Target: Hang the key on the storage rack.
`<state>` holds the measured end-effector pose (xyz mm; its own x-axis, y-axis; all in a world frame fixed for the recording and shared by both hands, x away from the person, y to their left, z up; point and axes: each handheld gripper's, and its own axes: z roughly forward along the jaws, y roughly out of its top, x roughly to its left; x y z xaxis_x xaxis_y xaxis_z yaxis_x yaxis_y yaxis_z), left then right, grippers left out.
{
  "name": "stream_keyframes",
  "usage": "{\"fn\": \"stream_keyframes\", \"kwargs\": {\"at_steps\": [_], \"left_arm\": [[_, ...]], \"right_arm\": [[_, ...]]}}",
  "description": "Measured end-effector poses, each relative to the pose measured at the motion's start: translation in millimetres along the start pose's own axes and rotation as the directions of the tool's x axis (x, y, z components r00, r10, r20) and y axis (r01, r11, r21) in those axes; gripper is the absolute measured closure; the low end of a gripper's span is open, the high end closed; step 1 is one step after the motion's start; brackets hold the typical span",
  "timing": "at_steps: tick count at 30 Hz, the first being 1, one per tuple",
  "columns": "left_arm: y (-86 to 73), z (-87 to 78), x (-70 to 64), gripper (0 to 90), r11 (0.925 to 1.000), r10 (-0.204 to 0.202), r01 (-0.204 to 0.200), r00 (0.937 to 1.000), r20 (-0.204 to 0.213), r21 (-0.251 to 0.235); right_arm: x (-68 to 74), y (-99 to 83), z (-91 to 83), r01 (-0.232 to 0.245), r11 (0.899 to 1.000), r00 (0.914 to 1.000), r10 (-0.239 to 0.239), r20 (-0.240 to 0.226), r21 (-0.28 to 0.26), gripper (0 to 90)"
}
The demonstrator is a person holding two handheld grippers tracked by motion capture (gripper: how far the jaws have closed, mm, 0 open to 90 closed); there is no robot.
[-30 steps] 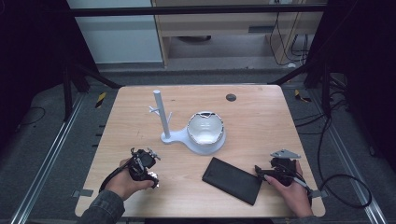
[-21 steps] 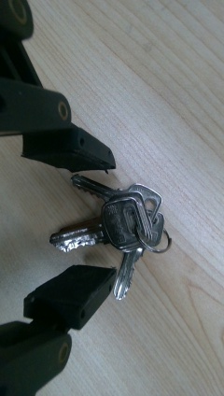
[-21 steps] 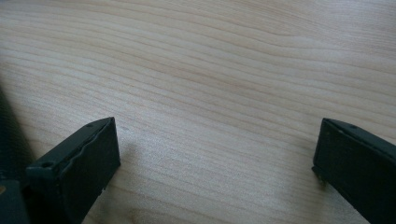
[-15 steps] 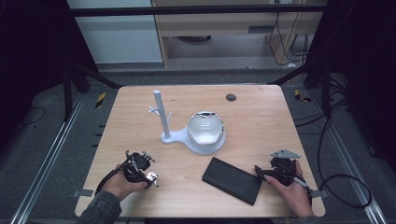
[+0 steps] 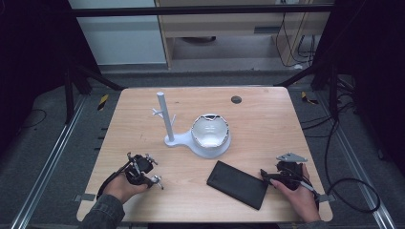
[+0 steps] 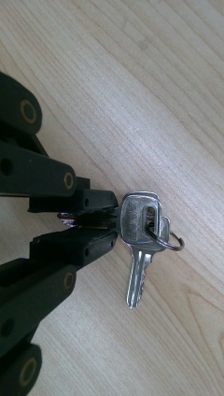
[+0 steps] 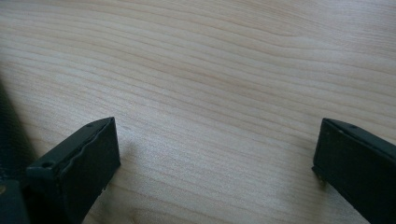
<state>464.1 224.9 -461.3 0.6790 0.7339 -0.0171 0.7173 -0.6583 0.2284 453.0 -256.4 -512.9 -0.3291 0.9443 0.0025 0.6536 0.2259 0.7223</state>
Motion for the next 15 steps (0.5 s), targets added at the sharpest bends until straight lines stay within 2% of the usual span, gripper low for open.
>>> {"fn": "stream_keyframes", "kwargs": {"at_steps": [5,9,15], "left_arm": [[0.4,-4.4,-1.6,79.7,0.9999,0.011,-0.011,0.9999,0.0,0.001],[1.4,-2.4,-4.7,79.7,0.9993,0.032,-0.032,0.9994,-0.013,0.021],[2.6,-0.4,-5.2,78.0,0.9988,0.044,-0.044,0.9988,-0.023,0.02]], "right_arm": [[0.4,0.1,-0.1,0.0,1.0,1.0,0.0,-0.005,0.0,0.7],[0.3,0.0,0.3,0.006,1.0,1.0,-0.006,-0.003,-0.002,0.7],[0.3,0.0,0.3,0.007,1.0,1.0,-0.007,-0.003,-0.002,0.7]]}}
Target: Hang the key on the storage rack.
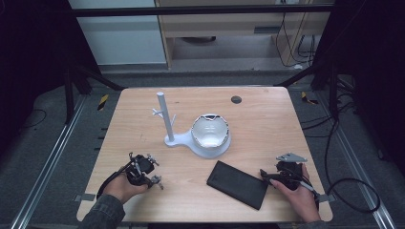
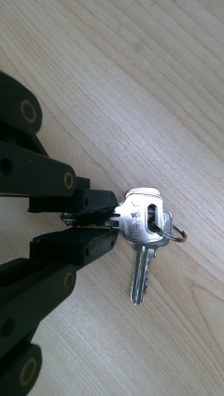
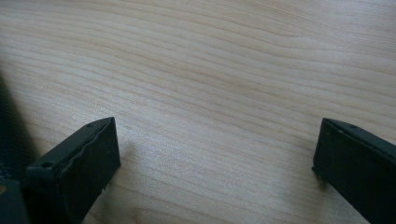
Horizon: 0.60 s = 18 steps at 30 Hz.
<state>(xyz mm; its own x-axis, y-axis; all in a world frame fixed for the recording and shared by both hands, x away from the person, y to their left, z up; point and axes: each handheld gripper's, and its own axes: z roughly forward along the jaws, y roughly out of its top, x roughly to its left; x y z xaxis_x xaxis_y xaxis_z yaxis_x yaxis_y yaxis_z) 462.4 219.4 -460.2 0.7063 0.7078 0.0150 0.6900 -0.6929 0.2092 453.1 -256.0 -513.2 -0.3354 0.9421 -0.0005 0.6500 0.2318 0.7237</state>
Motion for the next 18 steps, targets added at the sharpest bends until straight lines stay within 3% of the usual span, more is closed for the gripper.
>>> {"fn": "stream_keyframes", "kwargs": {"at_steps": [6,10,12,18], "left_arm": [[1.0,-0.1,0.9,67.1,0.9999,-0.004,0.004,0.9997,-0.025,-0.017],[1.8,1.8,2.5,71.1,0.9998,-0.008,0.008,1.0,0.003,-0.017],[2.2,3.5,2.5,79.1,1.0,-0.006,0.006,0.9999,0.008,-0.005],[2.1,-1.7,3.6,79.9,0.9999,-0.008,0.008,1.0,-0.001,-0.014]], "right_arm": [[0.7,0.1,0.1,0.005,1.0,1.0,-0.005,-0.004,0.0,0.7],[1.1,0.1,0.1,0.007,1.0,1.0,-0.007,-0.005,0.0,0.7],[1.2,0.2,0.2,0.009,1.0,0.9999,-0.009,-0.006,-0.001,0.7],[1.2,0.1,0.2,0.013,1.0,0.9999,-0.013,-0.008,-0.001,0.7]]}}
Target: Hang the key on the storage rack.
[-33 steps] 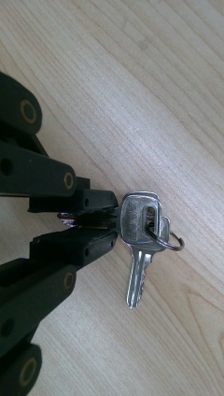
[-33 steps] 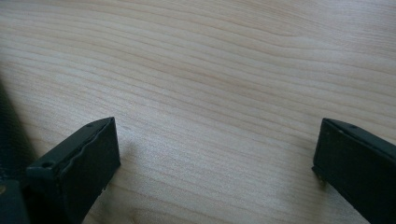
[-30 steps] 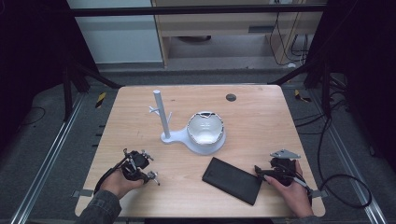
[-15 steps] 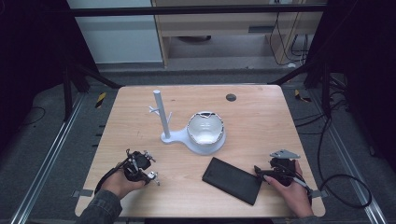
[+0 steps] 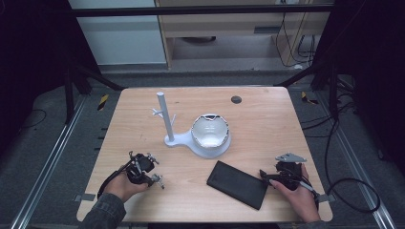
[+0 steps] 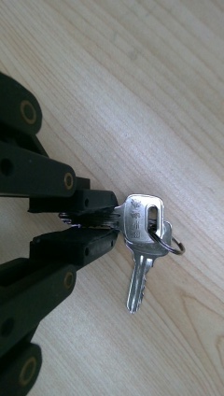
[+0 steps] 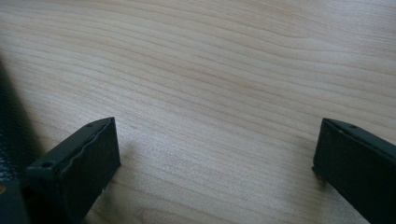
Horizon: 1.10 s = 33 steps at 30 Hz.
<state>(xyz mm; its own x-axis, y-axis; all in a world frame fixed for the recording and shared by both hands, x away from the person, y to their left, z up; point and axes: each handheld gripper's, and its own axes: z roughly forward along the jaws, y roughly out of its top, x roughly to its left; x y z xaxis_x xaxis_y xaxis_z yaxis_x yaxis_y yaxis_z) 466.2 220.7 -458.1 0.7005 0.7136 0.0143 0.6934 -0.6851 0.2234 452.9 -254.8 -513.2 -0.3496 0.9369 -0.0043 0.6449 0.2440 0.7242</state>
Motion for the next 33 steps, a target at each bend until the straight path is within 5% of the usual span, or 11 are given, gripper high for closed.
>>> {"fn": "stream_keyframes", "kwargs": {"at_steps": [8,23,33], "left_arm": [[1.2,-10.7,-2.2,79.9,0.9988,0.042,-0.042,0.9991,-0.003,0.024],[7.0,-22.6,-2.0,83.1,0.999,0.044,-0.044,0.9988,-0.021,-0.006],[4.1,-57.0,4.9,83.2,0.9971,0.034,-0.036,0.9988,-0.035,-0.067]], "right_arm": [[1.1,0.2,-0.2,-0.006,1.0,1.0,0.006,-0.004,0.001,0.7],[1.7,0.3,-0.2,-0.003,1.0,1.0,0.003,-0.004,0.003,0.7],[1.7,0.3,-0.3,-0.003,1.0,1.0,0.003,-0.006,0.003,0.7]]}}
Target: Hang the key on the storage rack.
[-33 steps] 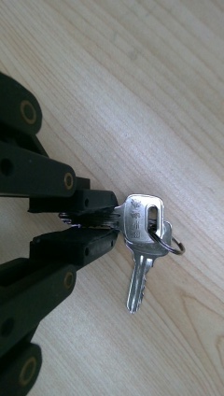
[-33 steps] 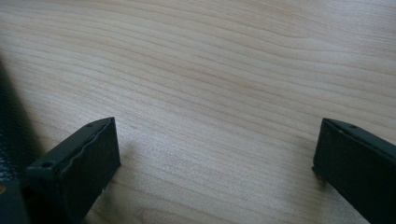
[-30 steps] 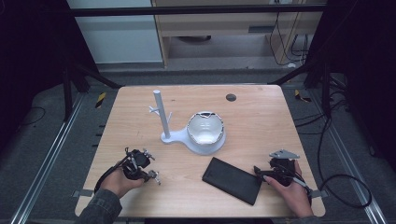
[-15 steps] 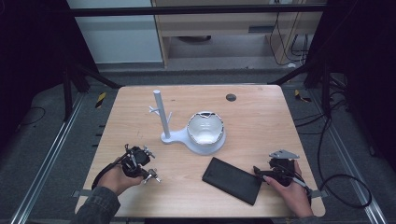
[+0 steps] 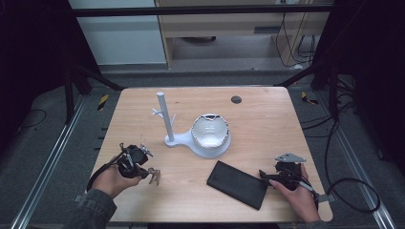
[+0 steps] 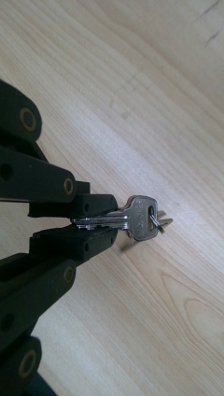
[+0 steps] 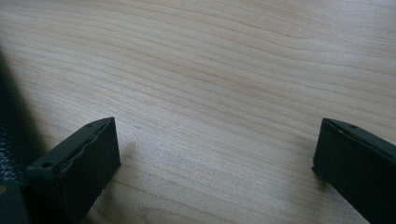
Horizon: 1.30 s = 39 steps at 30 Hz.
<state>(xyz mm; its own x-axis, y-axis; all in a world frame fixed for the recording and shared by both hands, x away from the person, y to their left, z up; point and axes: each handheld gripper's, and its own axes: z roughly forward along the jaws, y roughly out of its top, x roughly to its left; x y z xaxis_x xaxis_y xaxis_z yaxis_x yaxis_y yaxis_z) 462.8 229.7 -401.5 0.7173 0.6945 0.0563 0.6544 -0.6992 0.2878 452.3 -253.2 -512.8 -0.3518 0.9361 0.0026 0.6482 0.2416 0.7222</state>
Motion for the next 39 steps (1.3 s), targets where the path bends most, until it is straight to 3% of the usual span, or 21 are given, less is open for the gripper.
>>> {"fn": "stream_keyframes", "kwargs": {"at_steps": [10,20,28,39], "left_arm": [[15.5,-52.5,1.1,83.2,0.9954,0.015,-0.017,0.9997,-0.021,-0.094],[34.3,-89.9,10.7,83.2,0.9878,0.013,-0.019,0.9991,-0.039,-0.155],[46.8,-107.7,22.1,83.2,0.9825,-0.009,-0.001,0.9986,-0.052,-0.186],[52.0,-118.5,30.9,83.1,0.9805,-0.016,0.004,0.9982,-0.058,-0.197]], "right_arm": [[0.4,0.1,0.0,-0.003,1.0,1.0,0.003,-0.001,0.002,0.6],[0.4,0.1,-0.1,-0.003,1.0,1.0,0.003,-0.001,0.003,0.6],[0.2,0.1,0.6,0.007,1.0,1.0,-0.007,0.003,0.0,0.6],[0.2,0.1,0.8,0.009,1.0,1.0,-0.009,0.002,-0.001,0.6]]}}
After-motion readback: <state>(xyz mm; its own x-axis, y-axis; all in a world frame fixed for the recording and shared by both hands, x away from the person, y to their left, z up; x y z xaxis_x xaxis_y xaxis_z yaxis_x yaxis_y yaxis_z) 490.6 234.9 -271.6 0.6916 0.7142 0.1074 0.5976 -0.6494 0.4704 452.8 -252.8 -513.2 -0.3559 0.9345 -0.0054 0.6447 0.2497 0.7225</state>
